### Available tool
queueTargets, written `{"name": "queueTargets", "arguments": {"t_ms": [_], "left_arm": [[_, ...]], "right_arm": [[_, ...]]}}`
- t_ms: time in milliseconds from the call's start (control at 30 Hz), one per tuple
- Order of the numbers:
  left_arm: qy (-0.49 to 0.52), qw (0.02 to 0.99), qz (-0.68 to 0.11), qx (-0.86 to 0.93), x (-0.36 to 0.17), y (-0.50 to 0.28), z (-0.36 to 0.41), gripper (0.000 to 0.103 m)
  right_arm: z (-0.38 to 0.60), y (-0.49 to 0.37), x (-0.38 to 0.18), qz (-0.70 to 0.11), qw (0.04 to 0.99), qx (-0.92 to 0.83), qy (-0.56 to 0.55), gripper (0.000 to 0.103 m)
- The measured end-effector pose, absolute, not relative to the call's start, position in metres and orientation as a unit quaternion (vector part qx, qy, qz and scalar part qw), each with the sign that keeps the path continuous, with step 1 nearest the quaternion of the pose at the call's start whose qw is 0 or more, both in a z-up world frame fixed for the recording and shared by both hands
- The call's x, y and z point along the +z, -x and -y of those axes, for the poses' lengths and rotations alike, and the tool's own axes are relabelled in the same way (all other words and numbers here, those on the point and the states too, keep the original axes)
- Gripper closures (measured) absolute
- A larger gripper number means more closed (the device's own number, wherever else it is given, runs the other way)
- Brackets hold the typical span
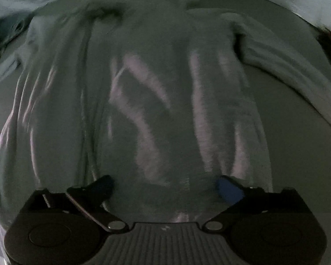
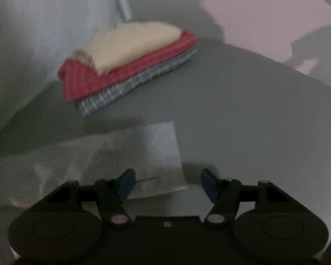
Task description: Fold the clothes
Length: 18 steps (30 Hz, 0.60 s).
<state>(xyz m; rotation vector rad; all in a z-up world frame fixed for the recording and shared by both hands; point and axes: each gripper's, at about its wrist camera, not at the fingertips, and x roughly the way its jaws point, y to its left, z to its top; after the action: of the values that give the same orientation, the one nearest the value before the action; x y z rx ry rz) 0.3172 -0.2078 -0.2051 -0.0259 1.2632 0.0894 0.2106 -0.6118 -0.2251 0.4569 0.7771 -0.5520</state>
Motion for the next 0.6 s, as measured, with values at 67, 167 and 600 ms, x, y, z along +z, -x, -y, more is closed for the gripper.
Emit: {"name": "queueTargets", "arguments": {"t_ms": [67,167,600], "left_arm": [[0.013,0.803,-0.594,0.045,-0.205,-0.319,0.208,0.000],[0.014,0.799,-0.598,0.051,-0.205,-0.320,0.208,0.000],[-0.006,0.807,-0.590,0.026,-0.187,-0.303,0.182,0.000]], "right_arm": [[0.596,-0.220,-0.228,-0.381,0.875,-0.256,-0.156,0.054],[0.578,-0.226,-0.226,-0.378,0.886,-0.252,-0.090,0.089],[0.652,-0.234,-0.225,-0.387,0.833,-0.392,0.057,0.101]]}}
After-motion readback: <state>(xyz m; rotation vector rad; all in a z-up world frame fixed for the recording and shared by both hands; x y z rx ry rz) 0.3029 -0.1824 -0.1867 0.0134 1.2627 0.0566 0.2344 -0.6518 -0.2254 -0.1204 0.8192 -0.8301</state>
